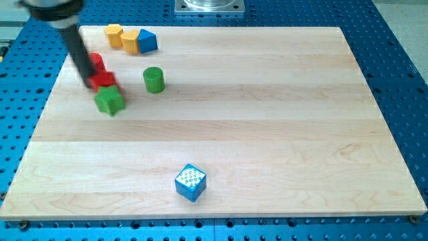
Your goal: Move the red star top right to the cube
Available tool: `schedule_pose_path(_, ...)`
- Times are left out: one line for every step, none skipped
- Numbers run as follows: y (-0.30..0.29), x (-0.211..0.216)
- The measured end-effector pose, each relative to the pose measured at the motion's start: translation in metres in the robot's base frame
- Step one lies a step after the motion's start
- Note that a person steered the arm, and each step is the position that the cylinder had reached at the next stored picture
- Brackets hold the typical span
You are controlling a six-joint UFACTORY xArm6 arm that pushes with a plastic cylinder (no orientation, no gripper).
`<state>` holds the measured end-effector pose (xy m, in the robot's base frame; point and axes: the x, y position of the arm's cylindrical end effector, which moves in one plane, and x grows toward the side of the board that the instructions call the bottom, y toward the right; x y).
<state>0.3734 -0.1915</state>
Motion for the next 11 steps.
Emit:
schedule_pose_path(0.081,0.028)
schedule_pose_path(0.141,0.063)
schedule_pose_path(0.15,0.069)
schedule_pose_path(0.13,0.038)
schedule_pose_path(0.068,0.038)
schedule_pose_path(0.048,0.057)
schedule_pose_path(0.084,0.1)
schedule_pose_path(0.092,0.094)
schedule_pose_path(0.065,0.077)
schedule_pose_path(0.134,0.066)
schedule_pose_path(0.157,0.066)
